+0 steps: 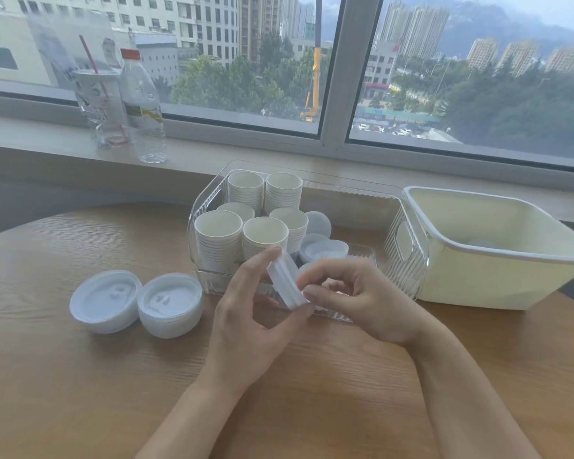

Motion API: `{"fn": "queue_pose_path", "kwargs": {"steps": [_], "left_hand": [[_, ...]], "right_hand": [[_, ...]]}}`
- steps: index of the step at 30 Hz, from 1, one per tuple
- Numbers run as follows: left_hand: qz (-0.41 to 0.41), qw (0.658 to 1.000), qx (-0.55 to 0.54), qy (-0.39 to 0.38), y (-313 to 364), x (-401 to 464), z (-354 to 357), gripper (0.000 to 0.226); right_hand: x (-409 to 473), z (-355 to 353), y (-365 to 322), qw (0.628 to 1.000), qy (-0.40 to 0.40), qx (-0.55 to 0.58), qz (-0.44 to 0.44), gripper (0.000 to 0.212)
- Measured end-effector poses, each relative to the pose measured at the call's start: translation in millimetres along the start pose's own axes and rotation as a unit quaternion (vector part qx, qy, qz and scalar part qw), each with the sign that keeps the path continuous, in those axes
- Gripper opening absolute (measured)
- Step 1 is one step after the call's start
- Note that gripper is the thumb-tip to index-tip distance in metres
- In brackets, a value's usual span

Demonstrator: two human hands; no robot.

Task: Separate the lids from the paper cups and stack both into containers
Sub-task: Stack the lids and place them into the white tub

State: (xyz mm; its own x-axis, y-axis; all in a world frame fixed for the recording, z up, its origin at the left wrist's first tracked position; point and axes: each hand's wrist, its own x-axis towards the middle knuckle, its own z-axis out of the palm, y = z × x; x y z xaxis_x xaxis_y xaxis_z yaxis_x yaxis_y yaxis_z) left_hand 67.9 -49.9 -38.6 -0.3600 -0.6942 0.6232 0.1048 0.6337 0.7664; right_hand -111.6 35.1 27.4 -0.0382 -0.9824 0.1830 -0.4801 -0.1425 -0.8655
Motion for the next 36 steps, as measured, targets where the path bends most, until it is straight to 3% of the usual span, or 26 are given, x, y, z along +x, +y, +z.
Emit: {"fn": "queue_pose_path", "kwargs": {"steps": [6, 11, 15, 22, 27, 32, 36], "left_hand": [[0.016, 1.0, 0.014, -0.014, 2.2, -0.3, 1.0, 0.076], [0.009, 1.0, 0.01, -0.028, 2.5, -1.2, 3.0, 0.078], [0.001, 0.999, 0.014, -0.038, 2.7, -2.7, 3.0, 0.078], [-0.016, 0.999, 0.021, -0.044, -2.9, -3.3, 2.6, 0.081], [-0.02, 0.998, 0.029, -0.048, -3.4, -4.1, 2.7, 0.083], [-0.041, 0.998, 0.018, -0.046, -2.3, -3.4, 1.6, 0.084], [-0.04, 0.998, 0.003, -0.039, -1.3, -3.5, 0.7, 0.083]], "right_hand": [[-0.9, -1.8, -1.1, 0.999, 0.015, -0.005, 0.03, 0.054], [-3.6, -6.9, -3.1, 0.999, -0.013, 0.005, 0.041, 0.05], [-6.0, -11.3, -5.2, 0.999, -0.03, -0.028, 0.031, 0.059], [-7.1, -13.3, -3.1, 0.993, -0.013, -0.098, 0.057, 0.06], [-7.6, -14.9, -3.5, 0.996, 0.007, -0.066, 0.067, 0.058], [-11.0, -18.4, -1.5, 0.996, -0.036, -0.061, 0.061, 0.064], [-10.4, -18.8, -2.0, 0.998, 0.006, -0.044, 0.052, 0.062]]}}
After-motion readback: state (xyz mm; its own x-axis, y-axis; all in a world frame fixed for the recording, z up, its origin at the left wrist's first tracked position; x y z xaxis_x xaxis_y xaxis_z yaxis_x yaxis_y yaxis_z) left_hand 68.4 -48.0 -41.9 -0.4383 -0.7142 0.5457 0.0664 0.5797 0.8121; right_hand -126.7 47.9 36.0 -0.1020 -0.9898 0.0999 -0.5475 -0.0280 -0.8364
